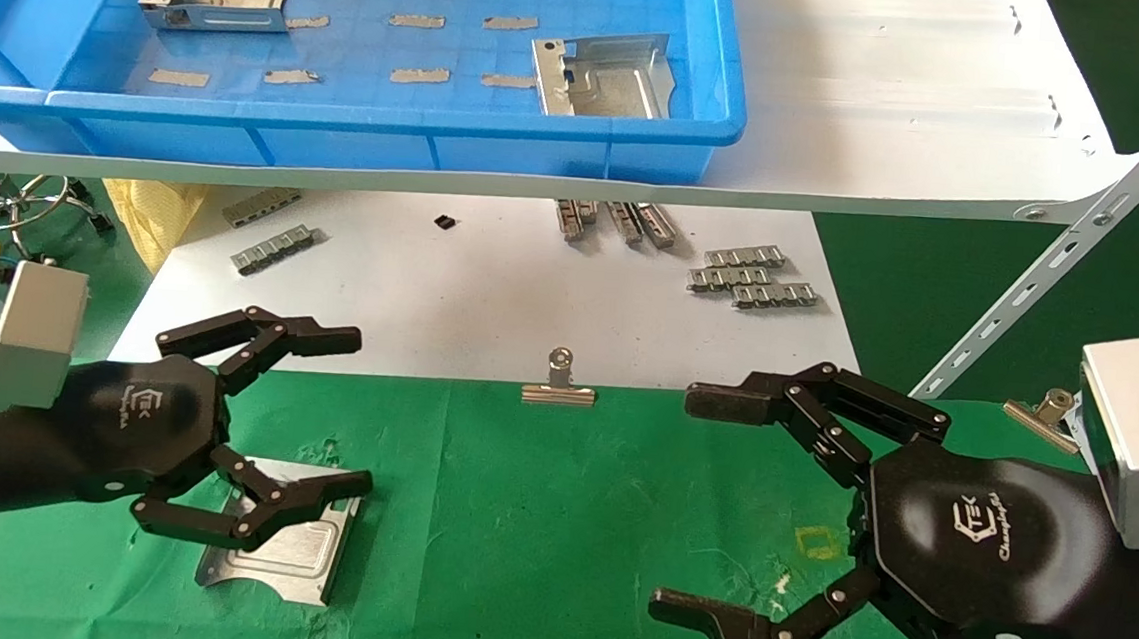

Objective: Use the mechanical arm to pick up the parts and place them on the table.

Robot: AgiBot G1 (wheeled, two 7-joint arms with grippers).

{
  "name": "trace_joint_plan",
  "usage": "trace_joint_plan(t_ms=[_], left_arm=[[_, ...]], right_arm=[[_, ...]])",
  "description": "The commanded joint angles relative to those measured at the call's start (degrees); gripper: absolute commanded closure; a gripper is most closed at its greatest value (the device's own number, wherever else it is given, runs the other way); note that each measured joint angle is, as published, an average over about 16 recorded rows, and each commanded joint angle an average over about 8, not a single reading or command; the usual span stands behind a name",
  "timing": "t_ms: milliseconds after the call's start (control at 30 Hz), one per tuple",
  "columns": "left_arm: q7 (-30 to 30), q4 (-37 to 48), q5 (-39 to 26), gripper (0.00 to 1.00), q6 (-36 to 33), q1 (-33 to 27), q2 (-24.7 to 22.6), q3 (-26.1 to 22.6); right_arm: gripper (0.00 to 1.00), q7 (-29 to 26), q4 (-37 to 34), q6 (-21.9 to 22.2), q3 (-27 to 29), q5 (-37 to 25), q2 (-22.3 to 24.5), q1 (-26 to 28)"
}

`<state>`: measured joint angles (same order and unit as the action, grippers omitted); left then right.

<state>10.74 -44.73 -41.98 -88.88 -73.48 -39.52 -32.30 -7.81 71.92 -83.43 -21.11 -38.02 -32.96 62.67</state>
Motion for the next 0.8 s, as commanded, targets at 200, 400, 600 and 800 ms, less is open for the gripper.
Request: trace_joint_plan(t_ms=[200, 400, 600, 800], left_arm=[[-4.94, -6.63, 0.03, 0.00, 0.73, 2.74, 1.04, 3.74], [-9.19, -12.33, 0.05, 0.00, 1.36, 5.09, 1.93, 6.96], [-13.44, -18.03, 0.08, 0.00, 1.99, 7.45, 2.82, 10.18], [-17.68, -23.73, 0.10, 0.00, 2.62, 9.80, 3.71, 13.39]], right_arm=[[0.00, 0.00, 0.00, 0.00, 0.00, 0.00, 0.00, 0.00], [0.00, 0.00, 0.00, 0.00, 0.00, 0.00, 0.00, 0.00], [0.00, 0.00, 0.00, 0.00, -0.01, 0.00, 0.00, 0.00], [0.00, 0.00, 0.00, 0.00, -0.01, 0.01, 0.00, 0.00]])
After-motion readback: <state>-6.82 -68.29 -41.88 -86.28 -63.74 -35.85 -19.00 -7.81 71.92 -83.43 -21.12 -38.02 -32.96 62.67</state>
